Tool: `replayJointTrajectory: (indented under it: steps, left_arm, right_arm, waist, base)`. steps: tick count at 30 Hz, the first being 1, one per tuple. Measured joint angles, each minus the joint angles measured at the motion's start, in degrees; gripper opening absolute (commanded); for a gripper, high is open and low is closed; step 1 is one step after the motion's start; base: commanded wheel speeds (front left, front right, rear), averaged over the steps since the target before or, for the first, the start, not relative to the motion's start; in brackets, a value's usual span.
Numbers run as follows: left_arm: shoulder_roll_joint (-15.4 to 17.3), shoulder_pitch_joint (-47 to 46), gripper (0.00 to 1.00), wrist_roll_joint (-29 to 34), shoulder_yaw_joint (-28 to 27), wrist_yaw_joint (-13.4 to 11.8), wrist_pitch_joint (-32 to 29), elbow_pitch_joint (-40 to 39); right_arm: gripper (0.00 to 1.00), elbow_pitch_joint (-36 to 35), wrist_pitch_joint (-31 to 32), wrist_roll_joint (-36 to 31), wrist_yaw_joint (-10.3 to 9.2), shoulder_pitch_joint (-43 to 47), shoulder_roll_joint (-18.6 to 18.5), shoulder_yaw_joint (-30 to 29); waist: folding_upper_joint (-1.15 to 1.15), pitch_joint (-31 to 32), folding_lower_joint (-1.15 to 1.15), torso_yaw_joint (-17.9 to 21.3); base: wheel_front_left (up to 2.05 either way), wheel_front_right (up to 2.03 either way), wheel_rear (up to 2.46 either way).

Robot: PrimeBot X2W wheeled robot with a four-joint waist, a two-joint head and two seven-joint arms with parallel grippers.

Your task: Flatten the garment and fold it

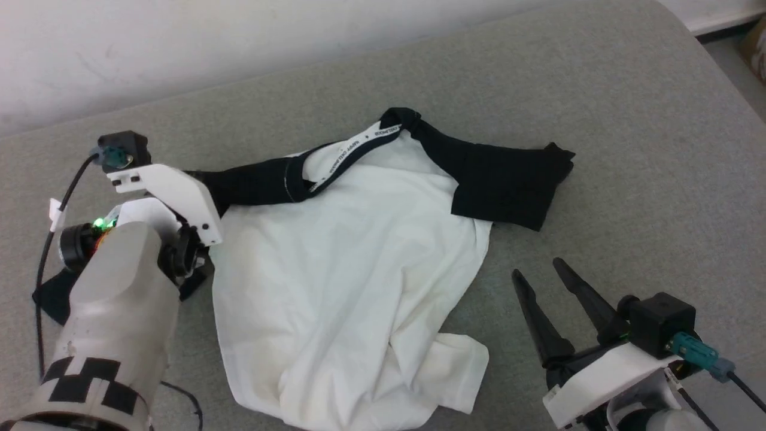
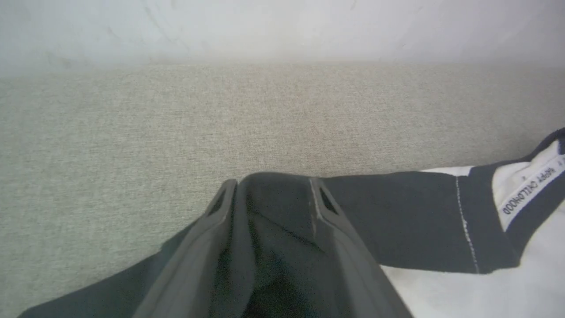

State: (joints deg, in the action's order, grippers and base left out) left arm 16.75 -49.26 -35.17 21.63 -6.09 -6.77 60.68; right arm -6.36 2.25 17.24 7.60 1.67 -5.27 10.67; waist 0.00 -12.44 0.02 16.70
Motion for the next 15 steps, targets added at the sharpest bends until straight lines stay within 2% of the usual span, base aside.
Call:
replayJointTrajectory:
  steps: [5, 8, 13, 15]
  left_arm:
    - [-3.13, 1.52, 1.0, -1.08, -0.75, 1.13, 8.37, -1.33]
    - [-5.22, 5.81, 1.0, -1.15, -0.16, 1.55, 10.51, -3.6]
    - [-6.2, 15.27, 1.0, -1.16, 1.75, 1.42, 8.75, -8.47]
    - [-5.47, 18.56, 1.0, -0.93, 2.43, 0.16, 7.45, -11.28]
  right_arm:
    - [1.0, 0.53, 0.0, -0.12, 0.0, 0.23, -0.05, -1.05]
    - [1.0, 0.29, 0.23, -0.16, 0.0, 1.13, -0.04, -1.57]
    - [1.0, -0.98, 1.36, -0.67, -0.01, 3.58, 0.02, -2.47]
    - [1.0, -1.51, 1.89, -1.02, -0.01, 4.24, 0.14, -2.68]
  waist:
    - [0.0, 0.38, -0.01, 0.24]
    - [0.0, 1.53, -0.01, -0.13]
    - [0.0, 4.46, -0.03, -1.66]
    - [0.0, 5.62, -0.03, -2.38]
  base:
    - [0.0, 0.0, 0.0]
    - [0.0, 0.0, 0.0]
    - [0.0, 0.0, 0.0]
    - [0.0, 0.0, 0.0]
